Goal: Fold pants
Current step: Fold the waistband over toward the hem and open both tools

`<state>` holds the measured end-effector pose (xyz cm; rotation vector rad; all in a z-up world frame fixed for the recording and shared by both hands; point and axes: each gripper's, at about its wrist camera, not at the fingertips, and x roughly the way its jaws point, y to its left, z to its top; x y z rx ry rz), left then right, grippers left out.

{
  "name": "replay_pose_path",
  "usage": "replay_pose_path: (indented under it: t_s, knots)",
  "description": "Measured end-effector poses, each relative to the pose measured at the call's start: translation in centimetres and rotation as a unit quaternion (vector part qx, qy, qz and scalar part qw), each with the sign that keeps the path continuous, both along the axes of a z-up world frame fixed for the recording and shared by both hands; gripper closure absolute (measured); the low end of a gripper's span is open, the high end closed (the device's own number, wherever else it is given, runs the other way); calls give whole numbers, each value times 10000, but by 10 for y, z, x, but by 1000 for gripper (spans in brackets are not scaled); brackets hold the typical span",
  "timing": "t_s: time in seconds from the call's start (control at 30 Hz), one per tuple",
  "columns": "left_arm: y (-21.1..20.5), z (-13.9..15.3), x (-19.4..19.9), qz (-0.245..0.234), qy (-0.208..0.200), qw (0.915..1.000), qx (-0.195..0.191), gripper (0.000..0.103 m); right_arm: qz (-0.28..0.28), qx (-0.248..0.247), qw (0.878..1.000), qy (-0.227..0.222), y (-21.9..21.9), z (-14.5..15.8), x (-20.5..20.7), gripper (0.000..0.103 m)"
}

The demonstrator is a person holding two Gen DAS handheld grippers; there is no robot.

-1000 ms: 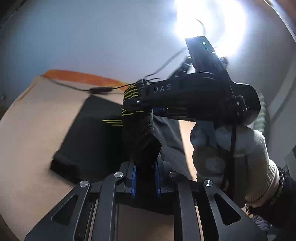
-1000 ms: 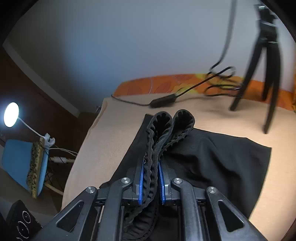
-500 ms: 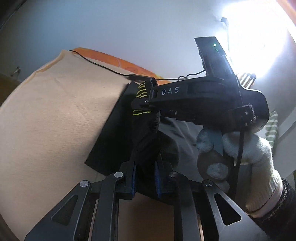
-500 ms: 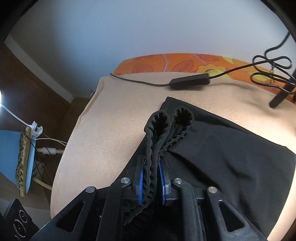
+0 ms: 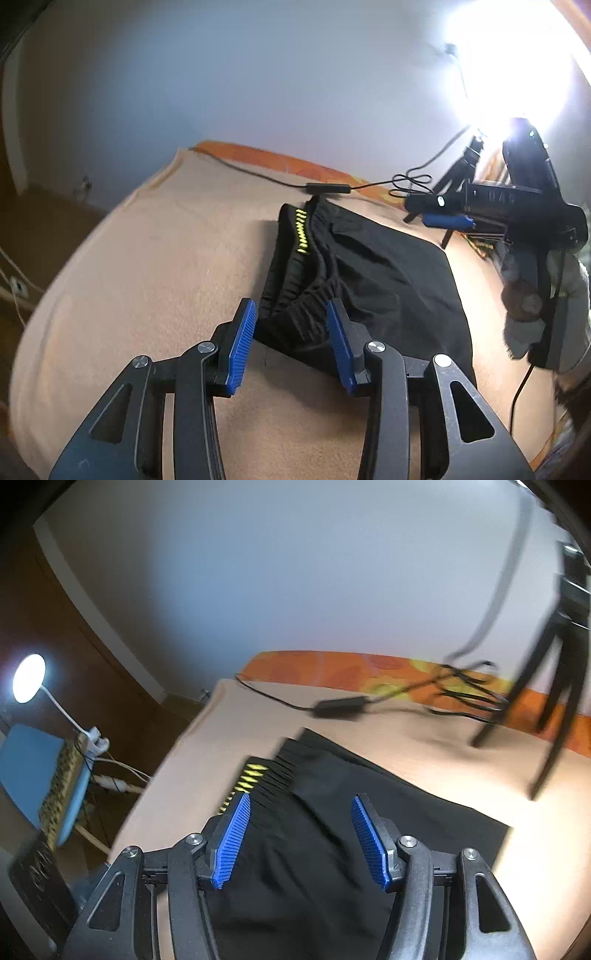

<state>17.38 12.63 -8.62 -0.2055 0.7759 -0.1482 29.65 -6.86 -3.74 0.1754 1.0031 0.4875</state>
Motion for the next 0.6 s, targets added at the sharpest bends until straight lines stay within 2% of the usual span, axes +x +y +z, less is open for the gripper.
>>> replay_pose_path:
  t_s: [0.2, 0.37, 0.47, 0.6]
  knots:
    - [-29, -2, 14, -277, -81, 9974, 667, 64, -405, -465, 9981, 94, -55, -22, -6, 43]
    - [-36, -16, 33, -124, 274, 9943, 1025, 64, -644, -671, 9954, 242, -84, -39, -9, 42]
    - [-25, -22, 40, 134, 480, 9946, 913, 64, -720, -664, 9947, 308, -95, -43, -9, 38]
    - [-10, -31, 48, 275, 713, 9949, 654, 61, -805, -583, 9941, 441, -106, -49, -9, 37]
